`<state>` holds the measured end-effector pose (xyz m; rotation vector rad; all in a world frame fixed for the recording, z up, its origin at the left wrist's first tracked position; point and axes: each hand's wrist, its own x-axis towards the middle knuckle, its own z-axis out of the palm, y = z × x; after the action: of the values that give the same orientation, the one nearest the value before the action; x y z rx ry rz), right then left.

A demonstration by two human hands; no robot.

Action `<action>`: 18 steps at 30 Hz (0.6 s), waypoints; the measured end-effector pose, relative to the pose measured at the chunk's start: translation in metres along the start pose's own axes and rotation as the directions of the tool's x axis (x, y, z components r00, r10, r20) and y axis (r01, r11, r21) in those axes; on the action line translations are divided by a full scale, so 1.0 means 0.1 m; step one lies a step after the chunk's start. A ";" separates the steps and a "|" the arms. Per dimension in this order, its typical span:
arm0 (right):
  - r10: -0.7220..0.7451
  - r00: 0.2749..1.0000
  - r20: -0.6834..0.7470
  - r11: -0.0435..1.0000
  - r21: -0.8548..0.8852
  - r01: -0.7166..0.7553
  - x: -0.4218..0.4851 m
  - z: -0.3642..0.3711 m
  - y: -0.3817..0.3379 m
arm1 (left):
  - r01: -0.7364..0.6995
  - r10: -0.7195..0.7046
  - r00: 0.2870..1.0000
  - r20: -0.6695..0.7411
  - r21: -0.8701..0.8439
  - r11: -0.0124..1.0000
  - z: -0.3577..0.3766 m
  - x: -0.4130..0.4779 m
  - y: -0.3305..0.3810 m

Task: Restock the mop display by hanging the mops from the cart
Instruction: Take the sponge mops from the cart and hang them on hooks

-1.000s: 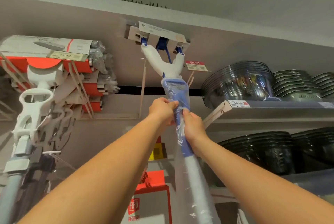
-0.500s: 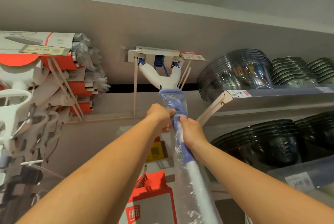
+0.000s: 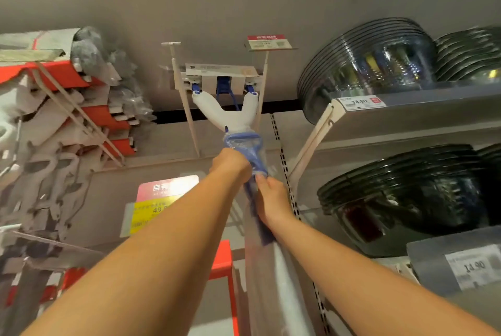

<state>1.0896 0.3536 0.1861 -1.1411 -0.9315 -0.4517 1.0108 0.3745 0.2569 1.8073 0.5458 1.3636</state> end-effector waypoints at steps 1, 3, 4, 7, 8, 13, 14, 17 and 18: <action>0.021 1.000 -0.018 0.999 0.029 -0.021 0.02 0.01 0.03 | -0.004 0.004 1.000 0.025 -0.020 1.000 0.04 0.04 -0.05; 0.041 0.999 -0.012 0.999 0.028 -0.041 0.03 0.07 0.12 | 0.017 -0.015 1.000 0.022 -0.094 0.995 0.13 0.09 -0.24; 0.059 0.998 0.000 0.998 0.026 -0.059 0.04 0.09 0.19 | 0.032 -0.031 0.999 0.010 -0.159 0.987 0.20 0.12 -0.33; 0.085 0.996 0.023 0.996 0.039 -0.085 0.04 0.11 0.39 | 0.076 -0.101 0.992 -0.069 -0.300 0.951 0.40 0.18 -0.58; 0.091 0.995 0.037 0.995 0.031 -0.092 0.03 0.13 0.45 | 0.088 -0.123 0.989 -0.081 -0.345 0.935 0.45 0.16 -0.66; 0.168 0.982 0.088 0.984 0.048 -0.172 -0.01 0.32 0.82 | 0.158 -0.224 0.970 -0.096 -0.451 0.878 0.61 0.25 -0.97; 0.190 0.978 0.086 0.979 0.055 -0.195 -0.03 0.35 0.86 | 0.170 -0.251 0.962 -0.107 -0.486 0.857 0.62 0.27 -1.01; 0.262 0.960 0.101 0.956 0.107 -0.272 -0.01 0.43 0.93 | 0.160 -0.263 0.955 -0.136 -0.510 0.845 0.66 0.38 -1.09; 0.287 0.953 0.095 0.945 0.135 -0.298 0.02 0.48 0.98 | 0.170 -0.265 0.957 -0.119 -0.510 0.843 0.70 0.45 -1.14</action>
<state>1.1428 0.4357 0.1374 -1.1430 -0.8275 -0.0962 1.1046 0.4525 0.1855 1.1712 0.4305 1.3675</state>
